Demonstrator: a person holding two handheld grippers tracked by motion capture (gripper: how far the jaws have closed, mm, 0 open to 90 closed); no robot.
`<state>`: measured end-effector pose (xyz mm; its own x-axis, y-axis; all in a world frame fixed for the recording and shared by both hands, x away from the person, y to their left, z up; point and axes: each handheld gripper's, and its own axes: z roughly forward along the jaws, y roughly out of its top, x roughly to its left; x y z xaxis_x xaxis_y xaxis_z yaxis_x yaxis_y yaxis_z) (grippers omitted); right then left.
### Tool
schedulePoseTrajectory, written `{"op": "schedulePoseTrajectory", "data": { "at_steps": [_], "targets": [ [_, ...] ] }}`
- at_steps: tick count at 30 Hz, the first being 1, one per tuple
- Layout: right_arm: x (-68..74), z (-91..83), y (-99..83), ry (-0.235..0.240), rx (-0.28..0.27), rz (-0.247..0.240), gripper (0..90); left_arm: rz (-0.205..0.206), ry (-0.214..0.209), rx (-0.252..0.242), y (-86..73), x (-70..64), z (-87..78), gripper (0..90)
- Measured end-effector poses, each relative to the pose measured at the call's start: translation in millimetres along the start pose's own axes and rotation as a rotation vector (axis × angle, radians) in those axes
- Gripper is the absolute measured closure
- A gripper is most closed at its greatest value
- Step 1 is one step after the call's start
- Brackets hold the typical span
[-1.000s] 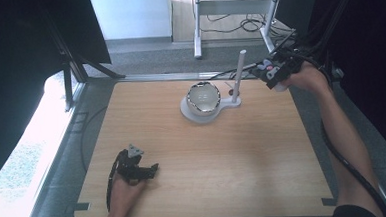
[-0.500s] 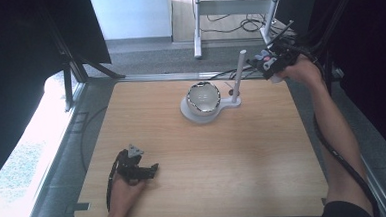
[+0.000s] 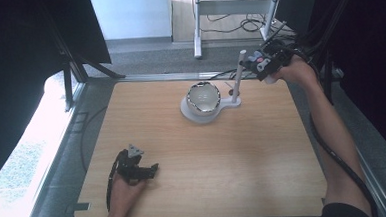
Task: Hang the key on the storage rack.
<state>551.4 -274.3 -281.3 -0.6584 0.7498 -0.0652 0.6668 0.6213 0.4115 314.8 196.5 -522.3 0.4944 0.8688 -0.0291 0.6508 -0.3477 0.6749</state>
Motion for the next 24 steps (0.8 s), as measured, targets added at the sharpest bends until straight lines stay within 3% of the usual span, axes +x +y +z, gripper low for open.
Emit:
{"op": "schedulePoseTrajectory", "data": {
  "at_steps": [10,16,24],
  "targets": [
    [4.2,27.0,-11.3,0.074,0.039,-0.007,42.2,-0.001,0.002,-0.003,-0.1,-0.1,0.2,7.2],
    [2.6,42.8,-20.0,0.09,0.042,0.005,42.1,-0.001,0.002,-0.003,-0.1,-0.2,0.2,7.2],
    [1.4,66.9,-30.7,0.077,0.046,0.016,42.0,-0.001,0.001,-0.001,-0.2,-0.2,0.1,7.2]
  ]
}}
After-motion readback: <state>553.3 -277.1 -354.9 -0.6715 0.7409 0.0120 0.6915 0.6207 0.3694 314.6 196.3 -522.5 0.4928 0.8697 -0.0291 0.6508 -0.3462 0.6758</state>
